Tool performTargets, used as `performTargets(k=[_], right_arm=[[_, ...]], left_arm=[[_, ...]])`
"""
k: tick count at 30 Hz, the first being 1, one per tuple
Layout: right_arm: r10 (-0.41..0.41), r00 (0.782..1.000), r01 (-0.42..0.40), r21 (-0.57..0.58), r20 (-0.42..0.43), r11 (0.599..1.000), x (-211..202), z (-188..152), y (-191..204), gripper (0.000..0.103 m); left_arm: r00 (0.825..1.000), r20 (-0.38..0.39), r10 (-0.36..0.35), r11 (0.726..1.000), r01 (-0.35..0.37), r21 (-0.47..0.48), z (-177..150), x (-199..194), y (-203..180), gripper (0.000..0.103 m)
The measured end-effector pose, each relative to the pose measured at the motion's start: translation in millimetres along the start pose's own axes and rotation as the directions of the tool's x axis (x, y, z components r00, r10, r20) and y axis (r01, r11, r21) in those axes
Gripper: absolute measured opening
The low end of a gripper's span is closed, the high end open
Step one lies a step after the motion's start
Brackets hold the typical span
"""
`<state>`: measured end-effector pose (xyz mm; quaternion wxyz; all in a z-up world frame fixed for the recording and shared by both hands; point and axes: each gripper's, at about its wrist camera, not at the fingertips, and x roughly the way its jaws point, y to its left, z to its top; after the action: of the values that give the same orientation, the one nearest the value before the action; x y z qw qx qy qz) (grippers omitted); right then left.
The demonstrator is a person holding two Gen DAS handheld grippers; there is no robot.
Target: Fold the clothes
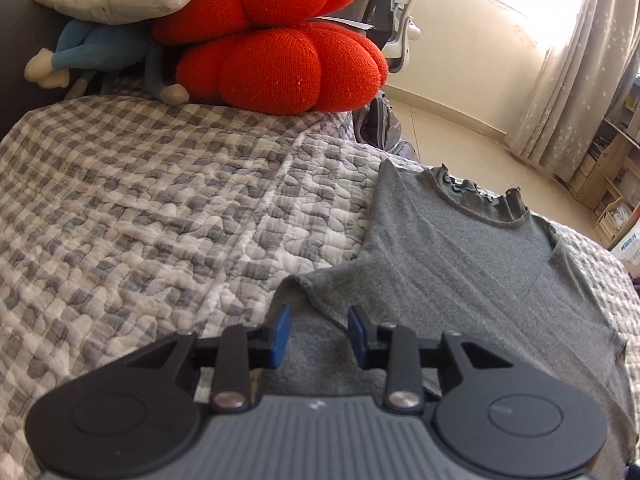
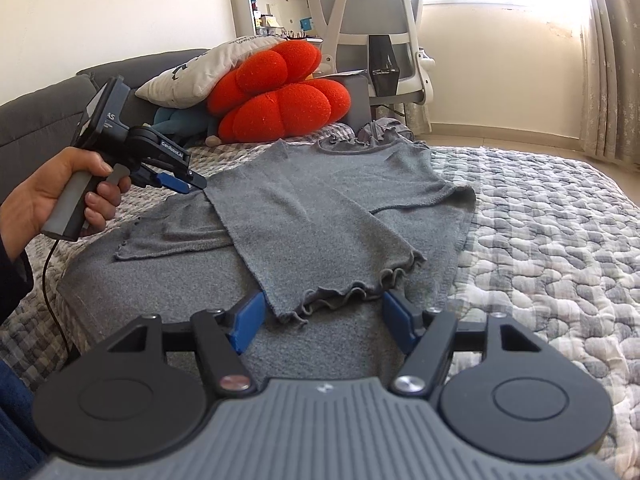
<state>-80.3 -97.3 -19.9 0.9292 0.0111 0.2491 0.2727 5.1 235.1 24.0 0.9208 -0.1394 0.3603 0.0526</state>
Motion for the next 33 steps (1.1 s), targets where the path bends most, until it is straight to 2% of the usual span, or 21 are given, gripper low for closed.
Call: performTargets(k=[3, 7, 9, 12, 17, 19, 23, 27, 28, 29, 30, 31, 33], right_arm=[[0.004, 1.0, -0.004, 0.0, 0.0, 1.0, -9.2, -5.6, 1.3, 0.069], [0.012, 1.0, -0.012, -0.005, 0.008, 1.0, -22.6, -14.1, 4.2, 0.069], [0.008, 1.0, -0.008, -0.02, 0.014, 1.0, -29.7, -17.9, 7.6, 0.069], [0.001, 1.0, 0.0, -0.03, 0.014, 1.0, -36.1, -19.5, 10.5, 0.069], [-0.009, 1.0, 0.009, -0.025, 0.001, 1.0, -46.2, -21.3, 9.6, 0.069], [-0.02, 1.0, 0.02, 0.012, -0.001, 1.0, -54.6, -22.8, 5.0, 0.069], [-0.041, 0.999, 0.035, 0.182, 0.031, 0.983, -78.3, -31.6, -20.9, 0.069], [-0.01, 0.999, 0.001, 0.268, 0.036, 0.963, -87.0, -40.1, -29.5, 0.069], [-0.008, 0.999, -0.004, 0.288, 0.04, 0.958, -87.4, -41.5, -29.6, 0.065], [-0.007, 0.999, -0.008, 0.308, 0.047, 0.951, -87.5, -42.5, -29.8, 0.062], [-0.005, 0.999, -0.013, 0.327, 0.053, 0.945, -87.6, -43.5, -29.9, 0.051], [0.004, 0.998, -0.024, 0.355, 0.055, 0.934, -86.3, -44.7, -30.8, 0.035], [0.007, 0.999, -0.025, 0.397, 0.045, 0.918, -82.6, -47.4, -31.6, 0.029]], left_arm=[[0.999, 0.034, -0.041, 0.997, 0.043, -0.06, -14.6, -34.5, 9.8, 0.043], [0.998, 0.043, -0.035, 0.998, 0.037, -0.052, -52.7, -67.0, 18.7, 0.044], [0.999, 0.026, -0.031, 0.999, 0.032, -0.044, -73.0, -76.2, 23.4, 0.044], [0.999, 0.038, 0.014, 1.0, -0.014, -0.001, -99.2, -88.1, 28.4, 0.044], [0.996, 0.079, 0.026, 0.998, -0.031, 0.057, -119.3, -108.3, 32.4, 0.044], [0.996, 0.085, 0.026, 0.997, -0.032, 0.07, -123.5, -116.6, 34.8, 0.044], [0.998, 0.066, 0.005, 1.0, -0.007, 0.028, -129.7, -131.6, 49.3, 0.048], [0.999, 0.044, -0.005, 1.0, 0.005, 0.019, -141.8, -138.1, 58.3, 0.046], [0.999, 0.039, -0.001, 1.0, 0.0, 0.02, -144.9, -138.2, 59.2, 0.045], [0.999, 0.035, 0.007, 1.0, -0.007, 0.012, -147.5, -137.4, 60.2, 0.039], [0.999, 0.033, 0.008, 1.0, -0.008, 0.001, -149.6, -136.4, 61.3, 0.035], [1.0, 0.029, 0.004, 1.0, -0.004, -0.011, -151.8, -135.3, 62.3, 0.035], [1.0, 0.028, -0.001, 1.0, 0.002, -0.025, -154.3, -134.0, 62.9, 0.032]])
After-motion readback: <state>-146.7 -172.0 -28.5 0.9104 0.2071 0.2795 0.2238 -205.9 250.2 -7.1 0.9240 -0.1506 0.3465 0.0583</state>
